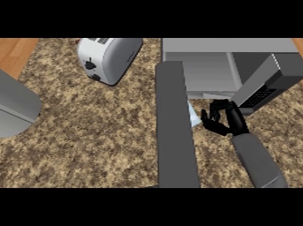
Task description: Pick up the milk, place it into the microwave and close the microwave
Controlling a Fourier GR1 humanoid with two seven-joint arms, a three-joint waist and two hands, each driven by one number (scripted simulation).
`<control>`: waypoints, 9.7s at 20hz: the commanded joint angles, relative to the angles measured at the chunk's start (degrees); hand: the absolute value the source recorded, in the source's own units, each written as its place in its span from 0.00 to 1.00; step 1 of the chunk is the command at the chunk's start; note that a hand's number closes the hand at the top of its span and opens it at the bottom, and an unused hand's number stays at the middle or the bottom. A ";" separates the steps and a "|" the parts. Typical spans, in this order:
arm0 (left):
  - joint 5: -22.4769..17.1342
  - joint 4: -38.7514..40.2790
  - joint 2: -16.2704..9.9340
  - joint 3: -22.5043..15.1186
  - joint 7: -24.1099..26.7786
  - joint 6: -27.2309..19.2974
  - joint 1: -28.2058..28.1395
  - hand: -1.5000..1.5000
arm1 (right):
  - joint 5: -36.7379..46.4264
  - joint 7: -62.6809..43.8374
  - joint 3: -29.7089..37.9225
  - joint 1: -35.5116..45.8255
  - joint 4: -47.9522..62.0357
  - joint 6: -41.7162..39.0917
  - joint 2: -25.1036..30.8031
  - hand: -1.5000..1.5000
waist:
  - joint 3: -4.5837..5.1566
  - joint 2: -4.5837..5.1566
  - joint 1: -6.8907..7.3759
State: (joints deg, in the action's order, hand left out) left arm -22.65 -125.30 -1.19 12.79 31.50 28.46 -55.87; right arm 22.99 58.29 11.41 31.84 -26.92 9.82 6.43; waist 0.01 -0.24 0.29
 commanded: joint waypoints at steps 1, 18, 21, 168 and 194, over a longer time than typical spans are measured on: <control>1.63 2.26 0.96 0.15 0.86 2.11 0.69 0.00 | -0.40 -4.16 -0.53 0.75 -6.34 2.40 -0.51 1.00 | 0.03 -0.05 -0.13; -1.60 7.67 -2.39 4.67 -5.40 1.64 11.23 0.00 | 3.72 -22.51 1.15 22.42 8.16 12.51 0.88 1.00 | -0.09 1.45 2.82; -2.86 6.99 -4.25 6.49 -6.88 1.37 12.04 0.00 | 4.86 -23.36 1.54 23.37 11.82 14.55 3.83 1.00 | -0.13 1.78 3.45; -25.57 81.57 1.19 -55.31 -0.67 -56.49 108.70 1.00 | -45.81 -33.88 8.98 -36.36 -75.69 -41.07 22.43 0.00 | 0.35 5.40 -19.17; -33.06 86.28 1.19 -57.57 5.82 -55.27 111.75 1.00 | -46.35 -35.84 15.55 -29.10 -69.35 -41.81 32.44 0.00 | 0.07 6.19 -19.34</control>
State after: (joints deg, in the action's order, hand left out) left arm -54.67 -42.23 0.03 -47.37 37.73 -27.77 50.43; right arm -23.80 22.41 25.86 1.72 -97.41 -32.07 37.39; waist 0.01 5.41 -18.82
